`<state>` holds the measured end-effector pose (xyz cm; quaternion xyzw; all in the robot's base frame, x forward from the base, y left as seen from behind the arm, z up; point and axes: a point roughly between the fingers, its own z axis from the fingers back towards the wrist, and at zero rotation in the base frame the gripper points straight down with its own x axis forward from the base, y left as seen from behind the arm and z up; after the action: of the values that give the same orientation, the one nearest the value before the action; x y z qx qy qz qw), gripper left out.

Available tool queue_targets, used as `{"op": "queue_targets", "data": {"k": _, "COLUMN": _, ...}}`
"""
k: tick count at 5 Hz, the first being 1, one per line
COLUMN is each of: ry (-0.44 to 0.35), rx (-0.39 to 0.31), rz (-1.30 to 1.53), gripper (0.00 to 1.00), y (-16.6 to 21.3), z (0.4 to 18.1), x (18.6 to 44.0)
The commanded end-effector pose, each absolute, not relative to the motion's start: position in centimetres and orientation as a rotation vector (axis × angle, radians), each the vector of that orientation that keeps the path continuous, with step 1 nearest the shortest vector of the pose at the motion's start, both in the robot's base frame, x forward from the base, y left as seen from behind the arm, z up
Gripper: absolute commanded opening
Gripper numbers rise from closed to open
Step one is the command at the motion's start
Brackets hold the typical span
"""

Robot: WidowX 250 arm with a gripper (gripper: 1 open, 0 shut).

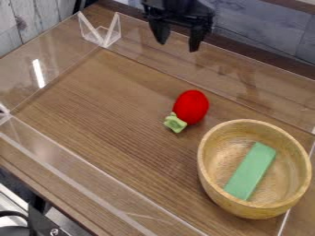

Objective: Put the green stick in the brown bowl

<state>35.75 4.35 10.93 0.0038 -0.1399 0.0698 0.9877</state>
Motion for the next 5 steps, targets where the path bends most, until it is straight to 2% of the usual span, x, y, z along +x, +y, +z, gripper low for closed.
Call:
{"op": "queue_targets", "data": {"k": 1, "ry": -0.349, "rx": 0.012, "rz": 0.127, "gripper": 1.00, "y": 5.3, "z": 14.1, "x": 36.6}}
{"op": "queue_targets", "data": {"k": 2, "ry": -0.344, "rx": 0.020, "rz": 0.121, "gripper": 1.00, "y": 6.1, "z": 14.5, "x": 36.4}}
{"op": "queue_targets", "data": {"k": 3, "ry": -0.340, "rx": 0.021, "rz": 0.132, "gripper": 0.00, "y": 4.9, "z": 14.7, "x": 36.2}}
{"op": "queue_targets", "data": {"k": 4, "ry": -0.333, "rx": 0.025, "rz": 0.124, "gripper": 1.00, "y": 3.6, "z": 15.0, "x": 36.0}}
{"op": "queue_targets", "data": {"k": 5, "ry": -0.329, "rx": 0.049, "rz": 0.115, "gripper": 1.00, "y": 4.3, "z": 14.9, "x": 36.1}}
